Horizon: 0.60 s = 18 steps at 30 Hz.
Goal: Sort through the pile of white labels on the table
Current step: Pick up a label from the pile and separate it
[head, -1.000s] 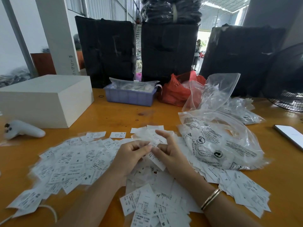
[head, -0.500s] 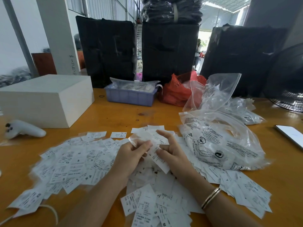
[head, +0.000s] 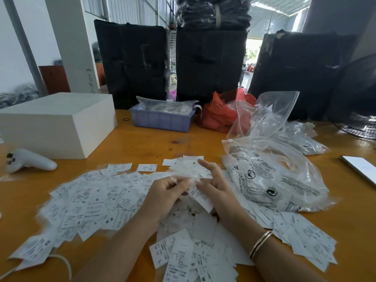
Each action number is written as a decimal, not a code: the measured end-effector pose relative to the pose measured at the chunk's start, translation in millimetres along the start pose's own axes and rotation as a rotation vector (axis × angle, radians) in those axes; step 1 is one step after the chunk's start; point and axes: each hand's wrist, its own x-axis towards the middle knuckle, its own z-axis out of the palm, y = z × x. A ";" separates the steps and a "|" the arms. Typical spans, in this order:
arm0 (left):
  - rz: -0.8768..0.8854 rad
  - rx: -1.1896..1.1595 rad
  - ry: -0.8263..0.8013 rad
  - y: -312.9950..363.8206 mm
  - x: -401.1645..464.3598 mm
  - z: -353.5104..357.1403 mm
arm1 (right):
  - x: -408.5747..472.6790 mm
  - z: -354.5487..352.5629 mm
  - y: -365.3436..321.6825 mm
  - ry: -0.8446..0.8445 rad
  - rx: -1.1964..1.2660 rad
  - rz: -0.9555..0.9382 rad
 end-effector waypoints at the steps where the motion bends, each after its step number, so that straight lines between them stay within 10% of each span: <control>1: 0.001 0.022 -0.002 -1.0 0.3 -0.4 | -0.9 0.2 0.1 -0.018 -0.033 -0.001; 18: 0.038 0.029 0.101 0.4 -1.1 1.8 | -2.7 4.5 -3.9 0.019 -0.126 0.000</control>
